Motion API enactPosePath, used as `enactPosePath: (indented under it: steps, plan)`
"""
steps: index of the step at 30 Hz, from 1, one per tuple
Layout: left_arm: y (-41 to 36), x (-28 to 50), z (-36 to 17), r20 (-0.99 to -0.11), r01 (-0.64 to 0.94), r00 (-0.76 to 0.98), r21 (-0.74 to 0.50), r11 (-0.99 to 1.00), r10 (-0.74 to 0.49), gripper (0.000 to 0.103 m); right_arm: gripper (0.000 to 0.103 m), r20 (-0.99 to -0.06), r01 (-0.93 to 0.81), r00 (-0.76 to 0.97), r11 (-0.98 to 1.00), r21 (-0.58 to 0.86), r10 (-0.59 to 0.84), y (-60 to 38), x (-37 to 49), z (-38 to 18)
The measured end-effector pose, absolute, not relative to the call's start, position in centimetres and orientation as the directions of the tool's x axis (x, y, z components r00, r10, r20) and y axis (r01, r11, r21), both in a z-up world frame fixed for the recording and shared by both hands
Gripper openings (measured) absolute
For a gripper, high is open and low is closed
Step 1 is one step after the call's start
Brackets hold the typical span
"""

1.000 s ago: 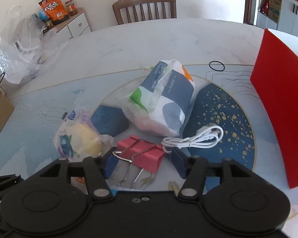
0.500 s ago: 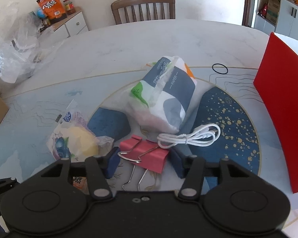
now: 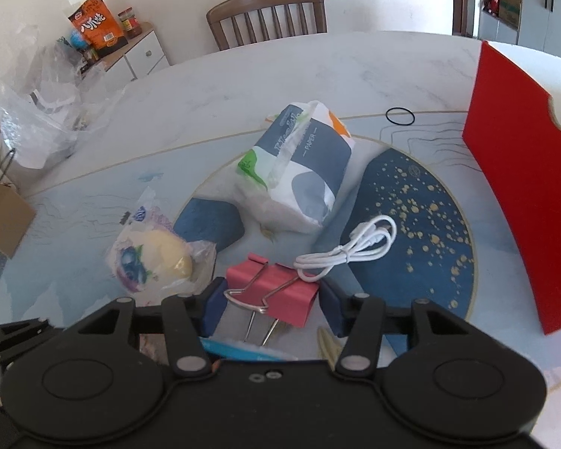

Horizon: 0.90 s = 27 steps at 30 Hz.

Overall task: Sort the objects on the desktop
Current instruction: 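Carry the white plush toy and pink binder clip over the red shoebox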

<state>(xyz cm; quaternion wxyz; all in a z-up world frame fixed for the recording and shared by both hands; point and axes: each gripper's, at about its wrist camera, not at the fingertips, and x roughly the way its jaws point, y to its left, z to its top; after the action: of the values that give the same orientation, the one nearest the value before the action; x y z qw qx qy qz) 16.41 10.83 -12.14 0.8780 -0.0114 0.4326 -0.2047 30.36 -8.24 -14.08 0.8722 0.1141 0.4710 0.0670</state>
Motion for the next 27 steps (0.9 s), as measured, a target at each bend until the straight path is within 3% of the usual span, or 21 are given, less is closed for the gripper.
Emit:
enactPosePath:
  steps: [27]
  plan:
    - [5.5,14.2,-7.3,-0.726,0.464,0.523,-0.196,0.864,-0.446,0.049,0.051,-0.778,0.031,0.575,0.943,0.332,0.255,-16.1,22.5,-8.9]
